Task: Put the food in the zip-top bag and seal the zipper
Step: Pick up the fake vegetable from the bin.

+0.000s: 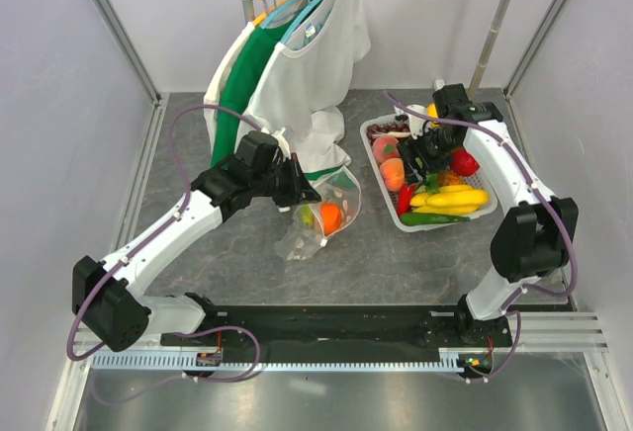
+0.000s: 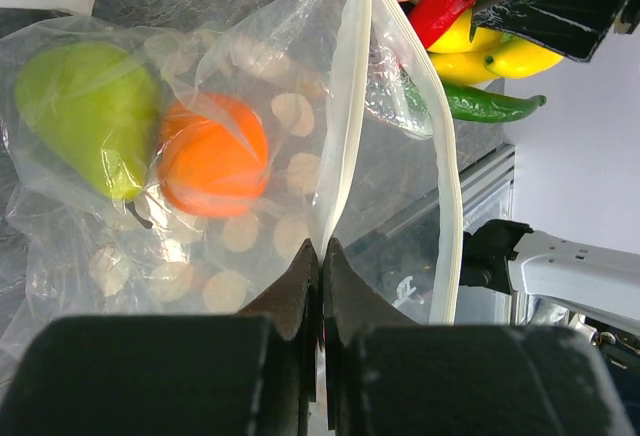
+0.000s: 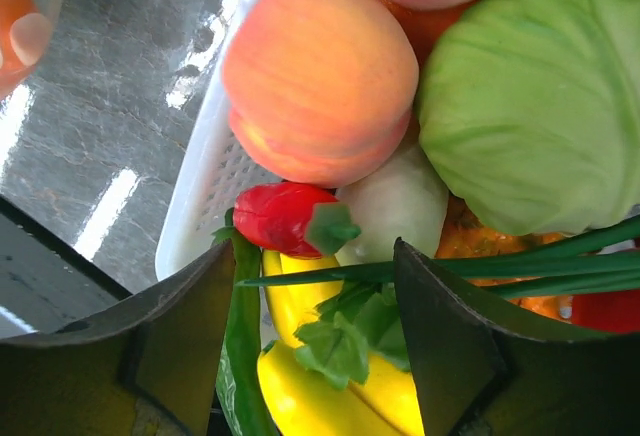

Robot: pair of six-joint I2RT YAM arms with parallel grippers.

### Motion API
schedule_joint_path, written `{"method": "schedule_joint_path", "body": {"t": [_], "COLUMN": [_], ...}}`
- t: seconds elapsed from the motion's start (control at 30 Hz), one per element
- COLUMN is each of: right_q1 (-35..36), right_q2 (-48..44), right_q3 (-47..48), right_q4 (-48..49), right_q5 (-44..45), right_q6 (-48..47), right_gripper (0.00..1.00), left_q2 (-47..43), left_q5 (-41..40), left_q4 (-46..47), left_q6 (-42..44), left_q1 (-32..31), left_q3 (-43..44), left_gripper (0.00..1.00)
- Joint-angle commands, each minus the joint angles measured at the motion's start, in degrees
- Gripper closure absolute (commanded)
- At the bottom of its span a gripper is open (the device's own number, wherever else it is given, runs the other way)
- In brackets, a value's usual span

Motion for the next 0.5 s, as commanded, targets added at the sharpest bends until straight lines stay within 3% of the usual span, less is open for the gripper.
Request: {"method": "schedule_joint_path", "body": {"t": [0.0,0.47], "right_q1": [-1.10,-3.99], "right_q2": [1.19,4.45], "right_q3": [3.19,3.45], "right_q4": [-1.27,-1.44], "right_q5": [-4.40,-8.53], "right_q6": [3.24,7.02], "right_gripper": [0.31,0.44], "left_q2": [-1.01,-1.01], "left_q5": [1.11,1.20], "left_q4": [1.96,2.22], "left_q6": [-0.80,-0.53], "left_q1": [0.33,0.33], "left_q3": [-0.75,-1.01], "left_gripper": [0.98,0.98]}}
